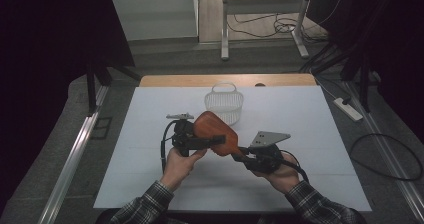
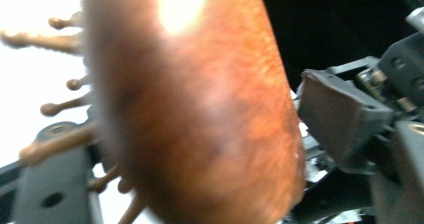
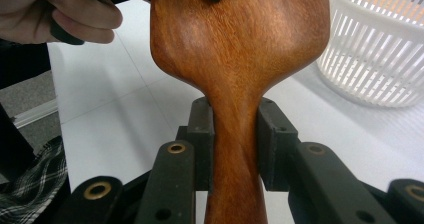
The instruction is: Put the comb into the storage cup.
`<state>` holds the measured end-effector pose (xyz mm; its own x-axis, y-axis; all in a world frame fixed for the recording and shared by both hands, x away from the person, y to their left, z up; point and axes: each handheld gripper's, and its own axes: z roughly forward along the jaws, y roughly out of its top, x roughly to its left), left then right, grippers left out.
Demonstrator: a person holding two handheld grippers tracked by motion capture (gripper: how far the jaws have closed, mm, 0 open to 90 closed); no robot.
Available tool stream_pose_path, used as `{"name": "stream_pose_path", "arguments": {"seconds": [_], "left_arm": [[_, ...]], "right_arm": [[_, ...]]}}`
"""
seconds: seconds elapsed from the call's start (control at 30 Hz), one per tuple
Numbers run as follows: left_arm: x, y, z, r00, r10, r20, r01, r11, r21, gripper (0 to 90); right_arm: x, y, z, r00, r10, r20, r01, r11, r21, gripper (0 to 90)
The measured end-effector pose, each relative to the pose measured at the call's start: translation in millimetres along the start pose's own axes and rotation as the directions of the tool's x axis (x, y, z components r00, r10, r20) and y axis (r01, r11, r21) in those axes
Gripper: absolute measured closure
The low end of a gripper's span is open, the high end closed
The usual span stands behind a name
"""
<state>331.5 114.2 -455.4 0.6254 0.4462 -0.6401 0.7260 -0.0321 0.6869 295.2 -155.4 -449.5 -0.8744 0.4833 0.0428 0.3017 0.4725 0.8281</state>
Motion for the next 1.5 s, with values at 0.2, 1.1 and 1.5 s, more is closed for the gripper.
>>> {"name": "stream_pose_path", "arguments": {"seconds": [0.2,1.1,1.5], "left_arm": [[7.9,-2.2,-2.2,0.9950,-0.054,0.084,0.054,0.9985,-0.006,38.3],[4.8,2.8,-9.2,0.9972,-0.014,0.073,0.014,0.9999,-0.004,52.2],[1.9,6.7,-14.6,0.9994,0.023,0.027,-0.023,0.9997,-0.003,51.9]], "right_arm": [[-0.3,-1.1,1.5,0.9996,-0.026,0.008,0.026,1.000,0.016,71.9],[0.3,-4.6,9.1,0.9986,-0.053,-0.002,0.053,0.994,0.094,54.3],[-6.3,-5.6,12.7,0.9993,-0.014,-0.036,0.020,0.987,0.157,31.3]]}}
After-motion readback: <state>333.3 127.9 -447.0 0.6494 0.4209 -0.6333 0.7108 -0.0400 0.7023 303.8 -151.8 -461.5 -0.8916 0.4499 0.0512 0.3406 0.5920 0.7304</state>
